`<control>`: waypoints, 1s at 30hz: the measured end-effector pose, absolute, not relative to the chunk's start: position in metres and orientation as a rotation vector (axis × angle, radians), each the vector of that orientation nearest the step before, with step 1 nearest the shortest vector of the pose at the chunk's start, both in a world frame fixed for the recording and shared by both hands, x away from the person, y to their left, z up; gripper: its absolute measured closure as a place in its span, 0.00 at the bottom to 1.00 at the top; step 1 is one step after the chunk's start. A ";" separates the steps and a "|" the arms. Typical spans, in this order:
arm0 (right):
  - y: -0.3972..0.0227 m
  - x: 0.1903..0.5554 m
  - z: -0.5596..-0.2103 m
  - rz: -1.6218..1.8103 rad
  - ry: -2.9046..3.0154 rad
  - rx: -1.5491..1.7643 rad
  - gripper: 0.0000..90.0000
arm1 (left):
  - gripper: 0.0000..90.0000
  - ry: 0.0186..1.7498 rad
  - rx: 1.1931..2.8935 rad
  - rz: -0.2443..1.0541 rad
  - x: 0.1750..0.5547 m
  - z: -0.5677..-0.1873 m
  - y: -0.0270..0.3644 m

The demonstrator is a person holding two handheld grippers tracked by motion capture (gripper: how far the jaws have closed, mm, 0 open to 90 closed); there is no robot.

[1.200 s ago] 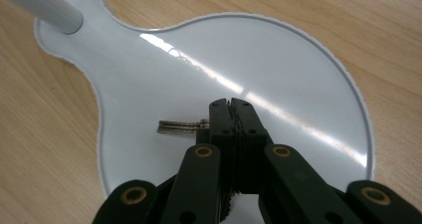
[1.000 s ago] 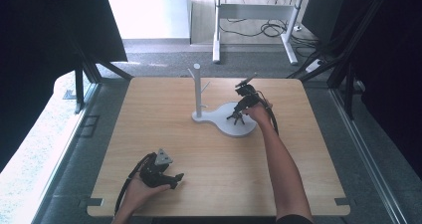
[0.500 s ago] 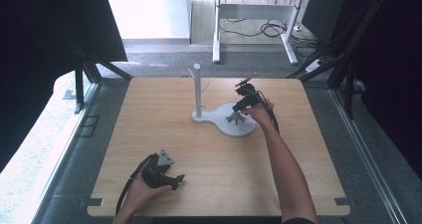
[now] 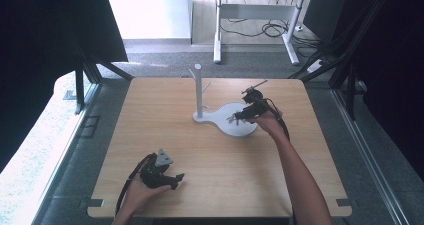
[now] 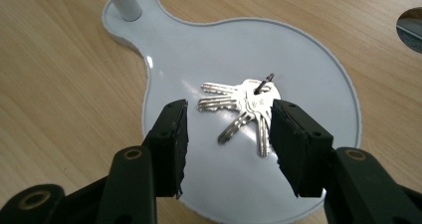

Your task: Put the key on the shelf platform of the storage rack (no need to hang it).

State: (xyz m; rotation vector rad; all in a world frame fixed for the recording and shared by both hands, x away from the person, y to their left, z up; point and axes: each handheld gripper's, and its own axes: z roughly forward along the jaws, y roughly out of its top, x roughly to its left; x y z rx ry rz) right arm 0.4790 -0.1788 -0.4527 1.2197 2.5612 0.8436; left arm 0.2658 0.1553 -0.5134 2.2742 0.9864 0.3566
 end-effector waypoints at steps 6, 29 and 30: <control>-0.189 0.457 -0.447 0.881 2.556 1.192 0.55 | 0.26 0.991 2.267 0.357 0.265 -0.513 0.156; -0.257 0.373 -0.453 0.941 2.474 1.183 0.55 | 0.26 0.969 2.276 0.362 0.263 -0.511 0.151; -0.260 0.368 -0.455 0.948 2.475 1.183 0.55 | 0.26 0.970 2.277 0.362 0.263 -0.511 0.151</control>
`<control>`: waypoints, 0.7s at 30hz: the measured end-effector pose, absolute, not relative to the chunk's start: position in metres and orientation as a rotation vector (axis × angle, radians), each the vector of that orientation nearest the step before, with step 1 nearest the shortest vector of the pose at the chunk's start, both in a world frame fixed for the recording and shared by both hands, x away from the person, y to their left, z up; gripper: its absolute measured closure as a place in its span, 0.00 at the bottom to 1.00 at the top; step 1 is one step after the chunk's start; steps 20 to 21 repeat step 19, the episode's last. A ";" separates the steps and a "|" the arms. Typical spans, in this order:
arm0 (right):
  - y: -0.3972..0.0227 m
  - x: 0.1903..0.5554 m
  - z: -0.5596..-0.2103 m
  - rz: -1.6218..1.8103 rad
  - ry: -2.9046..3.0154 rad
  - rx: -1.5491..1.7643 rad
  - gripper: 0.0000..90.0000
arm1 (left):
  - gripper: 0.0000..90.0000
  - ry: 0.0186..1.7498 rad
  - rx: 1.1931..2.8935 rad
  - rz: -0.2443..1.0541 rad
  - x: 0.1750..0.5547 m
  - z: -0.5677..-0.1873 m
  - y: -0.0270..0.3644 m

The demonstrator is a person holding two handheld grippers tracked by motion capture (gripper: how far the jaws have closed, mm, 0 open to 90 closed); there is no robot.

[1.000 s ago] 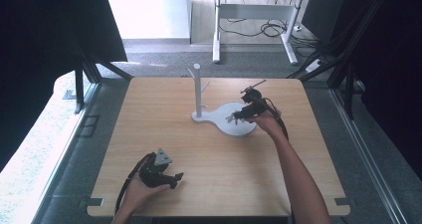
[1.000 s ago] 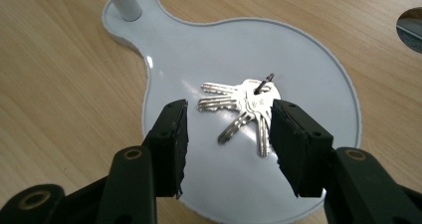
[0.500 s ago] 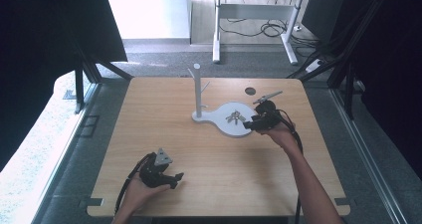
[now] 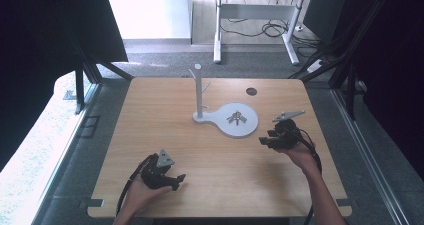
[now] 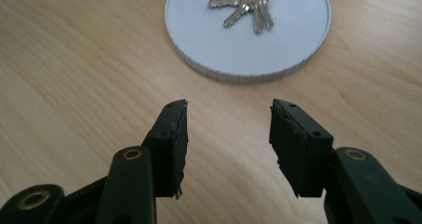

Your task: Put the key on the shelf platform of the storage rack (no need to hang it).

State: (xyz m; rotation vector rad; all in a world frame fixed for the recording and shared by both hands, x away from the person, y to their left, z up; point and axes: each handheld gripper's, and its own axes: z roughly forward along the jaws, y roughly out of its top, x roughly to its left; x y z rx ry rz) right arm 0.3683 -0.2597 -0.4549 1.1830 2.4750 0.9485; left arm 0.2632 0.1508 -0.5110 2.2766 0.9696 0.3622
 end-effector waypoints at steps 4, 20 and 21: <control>-0.273 0.351 -0.464 0.992 2.455 1.201 0.56 | 0.26 0.977 2.276 0.360 0.263 -0.511 0.152; -0.289 0.321 -0.485 1.007 2.430 1.214 0.55 | 0.26 0.985 2.272 0.362 0.264 -0.510 0.153; -0.289 0.321 -0.485 1.007 2.430 1.214 0.55 | 0.26 0.985 2.272 0.362 0.264 -0.510 0.153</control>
